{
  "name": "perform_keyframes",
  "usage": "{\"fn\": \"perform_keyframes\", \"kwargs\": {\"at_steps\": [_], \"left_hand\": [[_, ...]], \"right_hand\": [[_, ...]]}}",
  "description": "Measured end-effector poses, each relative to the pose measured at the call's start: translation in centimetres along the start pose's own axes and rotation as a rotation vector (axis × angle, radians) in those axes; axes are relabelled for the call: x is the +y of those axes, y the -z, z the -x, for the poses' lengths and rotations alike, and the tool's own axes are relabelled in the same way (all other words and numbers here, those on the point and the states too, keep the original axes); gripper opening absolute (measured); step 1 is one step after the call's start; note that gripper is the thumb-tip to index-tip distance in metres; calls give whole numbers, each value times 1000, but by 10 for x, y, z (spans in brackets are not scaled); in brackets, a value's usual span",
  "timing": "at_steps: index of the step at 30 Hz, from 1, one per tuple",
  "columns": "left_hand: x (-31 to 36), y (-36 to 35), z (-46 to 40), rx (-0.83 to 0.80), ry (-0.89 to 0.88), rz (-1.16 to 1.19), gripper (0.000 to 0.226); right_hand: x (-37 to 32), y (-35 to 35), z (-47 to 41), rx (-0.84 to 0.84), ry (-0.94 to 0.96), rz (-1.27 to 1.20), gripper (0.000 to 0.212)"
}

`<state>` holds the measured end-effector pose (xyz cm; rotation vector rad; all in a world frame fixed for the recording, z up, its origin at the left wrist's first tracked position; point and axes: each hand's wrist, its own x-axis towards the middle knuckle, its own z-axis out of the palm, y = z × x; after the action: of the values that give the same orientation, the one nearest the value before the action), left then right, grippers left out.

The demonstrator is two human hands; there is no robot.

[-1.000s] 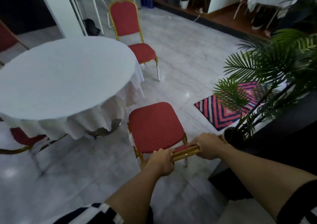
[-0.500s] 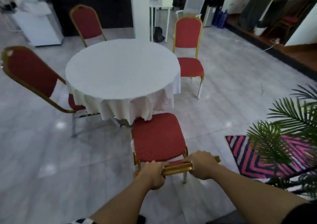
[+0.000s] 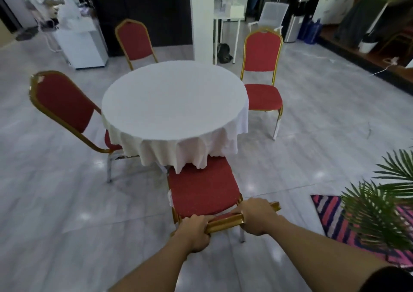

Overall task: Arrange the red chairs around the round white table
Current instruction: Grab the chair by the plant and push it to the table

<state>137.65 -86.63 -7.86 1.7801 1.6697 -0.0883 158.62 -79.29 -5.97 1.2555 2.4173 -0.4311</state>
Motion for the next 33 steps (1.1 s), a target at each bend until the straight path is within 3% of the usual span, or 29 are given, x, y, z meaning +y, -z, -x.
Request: {"fn": "perform_keyframes", "kwargs": {"at_steps": [5,8,14,22,26,29,33], "left_hand": [[-10,19,-24,20,16,32,54],[-19,32,-41,10,32,35,53],[-49,71,-85,11,51,33,57],[-59,107,-129,-9,28,92,55],[-58,111,-143,-74,-19,95,48],[-62,106,-148,-87,-55,81,52],[-66,106,-155,-144,-37,95,36]], "right_hand": [[10,16,-33,14,25,7,16],[14,25,-55,31,26,3,29],[12,55,-110,40,11,-20,37],[30,85,-157,47,-1,-22,22],[43,87,-162,48,10,-11,26],[44,86,-162,35,22,18,14],[50,94,-162,-40,99,-19,22]]}}
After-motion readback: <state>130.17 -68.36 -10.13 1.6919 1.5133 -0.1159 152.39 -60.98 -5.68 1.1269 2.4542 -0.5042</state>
